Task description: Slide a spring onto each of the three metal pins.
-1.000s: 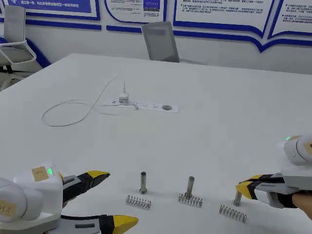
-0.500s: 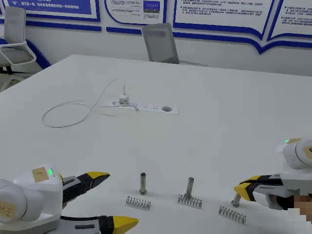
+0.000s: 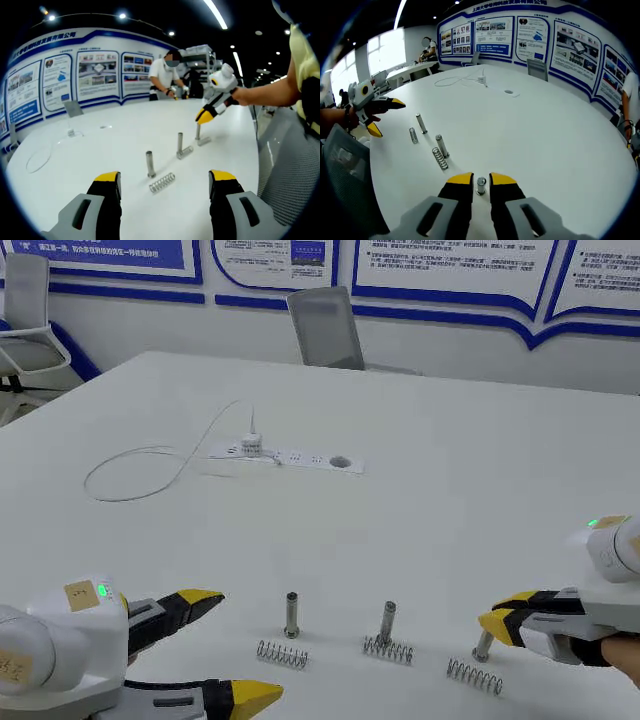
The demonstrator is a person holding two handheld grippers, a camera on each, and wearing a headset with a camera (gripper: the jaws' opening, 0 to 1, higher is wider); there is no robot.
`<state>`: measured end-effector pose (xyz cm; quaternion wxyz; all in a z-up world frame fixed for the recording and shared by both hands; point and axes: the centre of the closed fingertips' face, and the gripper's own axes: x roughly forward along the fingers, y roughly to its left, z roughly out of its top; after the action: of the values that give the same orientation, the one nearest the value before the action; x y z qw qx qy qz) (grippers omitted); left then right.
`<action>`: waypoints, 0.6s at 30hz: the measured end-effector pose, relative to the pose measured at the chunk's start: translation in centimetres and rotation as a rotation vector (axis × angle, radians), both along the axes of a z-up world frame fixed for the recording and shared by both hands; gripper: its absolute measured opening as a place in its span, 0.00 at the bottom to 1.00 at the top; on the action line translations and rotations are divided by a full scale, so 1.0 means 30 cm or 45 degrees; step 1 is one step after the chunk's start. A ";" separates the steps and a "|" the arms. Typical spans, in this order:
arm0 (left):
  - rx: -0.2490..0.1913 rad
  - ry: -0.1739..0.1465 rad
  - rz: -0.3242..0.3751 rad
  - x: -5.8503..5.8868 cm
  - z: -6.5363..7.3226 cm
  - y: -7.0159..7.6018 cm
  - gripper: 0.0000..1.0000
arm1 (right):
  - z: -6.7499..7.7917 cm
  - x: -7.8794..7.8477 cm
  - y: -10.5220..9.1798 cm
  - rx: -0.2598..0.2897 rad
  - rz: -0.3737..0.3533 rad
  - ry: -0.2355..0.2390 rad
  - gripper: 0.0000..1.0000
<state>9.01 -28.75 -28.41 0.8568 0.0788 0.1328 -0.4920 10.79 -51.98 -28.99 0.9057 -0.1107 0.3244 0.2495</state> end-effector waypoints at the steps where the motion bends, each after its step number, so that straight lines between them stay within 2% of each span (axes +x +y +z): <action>1: 0.001 -0.001 0.000 0.000 0.000 0.000 0.73 | 0.003 -0.002 -0.001 0.000 0.000 -0.002 0.14; 8: 0.001 -0.001 0.001 0.000 0.002 0.001 0.73 | 0.016 -0.031 -0.005 0.005 0.012 -0.012 0.14; 18: 0.002 -0.004 -0.001 0.000 0.005 -0.001 0.73 | -0.010 -0.081 0.008 -0.008 0.060 0.020 0.14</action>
<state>9.00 -28.77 -28.25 0.8567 0.0802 0.1317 -0.4923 8.36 -51.75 -29.31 0.8966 -0.1192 0.3296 0.2708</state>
